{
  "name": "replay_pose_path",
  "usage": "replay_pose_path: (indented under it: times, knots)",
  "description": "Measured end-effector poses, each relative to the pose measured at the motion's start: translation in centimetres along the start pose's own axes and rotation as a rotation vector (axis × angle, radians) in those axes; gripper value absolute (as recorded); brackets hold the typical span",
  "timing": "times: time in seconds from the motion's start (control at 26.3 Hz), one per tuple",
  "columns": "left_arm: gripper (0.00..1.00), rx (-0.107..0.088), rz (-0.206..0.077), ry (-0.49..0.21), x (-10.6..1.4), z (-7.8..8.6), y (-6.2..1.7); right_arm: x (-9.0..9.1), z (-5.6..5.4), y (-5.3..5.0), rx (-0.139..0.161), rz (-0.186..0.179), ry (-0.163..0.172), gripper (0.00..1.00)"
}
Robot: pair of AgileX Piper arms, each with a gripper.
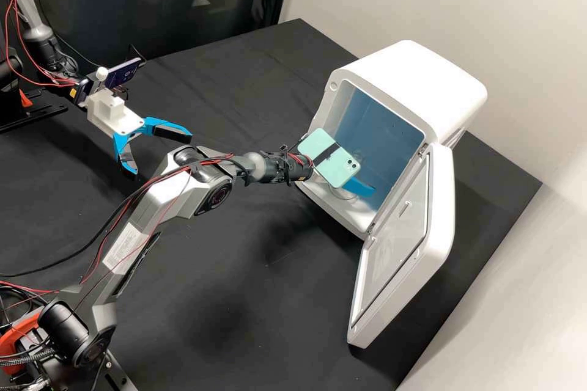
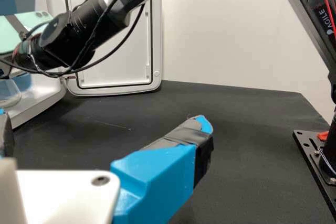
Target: Place the flask in the incubator
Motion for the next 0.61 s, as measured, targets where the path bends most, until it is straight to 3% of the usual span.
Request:
replay_pose_path:
  times: [0.27,0.38,0.61]
  knots:
    - [1.0,-0.003,0.003,0.006,0.0,-0.1,0.02,-1.6,1.0,-0.5,0.018,-0.005,0.028,1.0]
    - [1.0,-0.01,0.008,0.018,0.0,-0.2,0.07,-2.5,1.3,-0.5,0.058,-0.016,0.035,1.0]
    - [1.0,-0.01,0.008,0.018,0.0,-0.2,0.07,-4.1,1.9,-0.6,0.091,-0.006,0.074,1.0]
